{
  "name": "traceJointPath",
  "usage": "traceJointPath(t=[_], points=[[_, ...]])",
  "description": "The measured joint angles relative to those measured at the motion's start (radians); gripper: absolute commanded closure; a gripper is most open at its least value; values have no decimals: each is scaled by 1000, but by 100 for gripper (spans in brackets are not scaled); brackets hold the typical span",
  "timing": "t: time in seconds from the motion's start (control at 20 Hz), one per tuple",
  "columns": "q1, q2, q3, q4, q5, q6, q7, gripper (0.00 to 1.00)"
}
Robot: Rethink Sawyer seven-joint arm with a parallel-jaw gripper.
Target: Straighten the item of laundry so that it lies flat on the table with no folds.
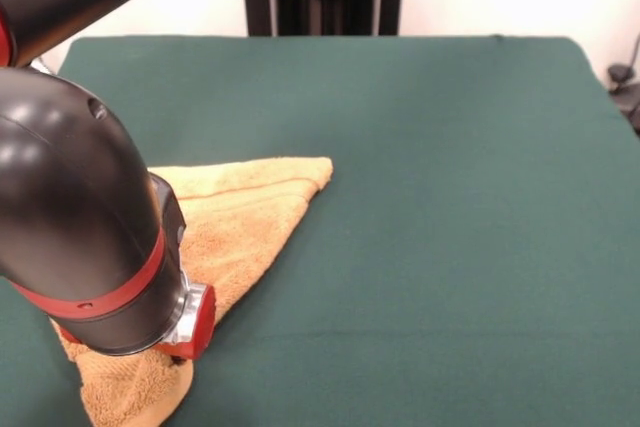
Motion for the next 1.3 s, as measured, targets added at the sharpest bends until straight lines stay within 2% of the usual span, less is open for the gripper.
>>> traceJointPath(t=[1.0,1.3], points=[[-34,19,223,-1,-199,97,0,100],[-34,27,267,-1,-231,126,0,100]])
